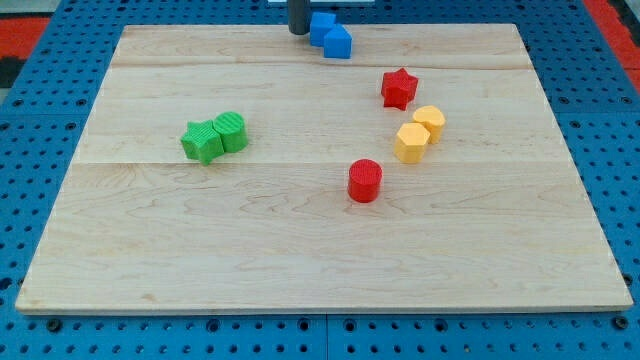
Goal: Slide the red star to the top right
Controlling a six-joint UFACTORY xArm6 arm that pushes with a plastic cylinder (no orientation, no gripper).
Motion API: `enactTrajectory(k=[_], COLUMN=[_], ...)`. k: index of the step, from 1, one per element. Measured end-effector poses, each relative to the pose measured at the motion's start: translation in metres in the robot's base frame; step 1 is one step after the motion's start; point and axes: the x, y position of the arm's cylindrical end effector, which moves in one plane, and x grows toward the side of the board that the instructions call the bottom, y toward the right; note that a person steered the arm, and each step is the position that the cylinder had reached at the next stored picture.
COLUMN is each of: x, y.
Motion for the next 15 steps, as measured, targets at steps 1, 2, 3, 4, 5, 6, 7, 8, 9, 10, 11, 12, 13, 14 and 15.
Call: enactTrajectory(k=[1,2,3,4,5,6,7,8,9,10,11,12,13,14,15], x=[-0.001,0.010,0.029,0.042,0.047,0.049,0.057,0.085,0.100,0.109,0.153,0.195,0.196,0.178,0.155], y=[-0.005,-0.014,-0.014,-0.014,-0.014,-0.014,-0.016,-0.018,0.017,0.069,0.089,0.089,0.094,0.099,0.102])
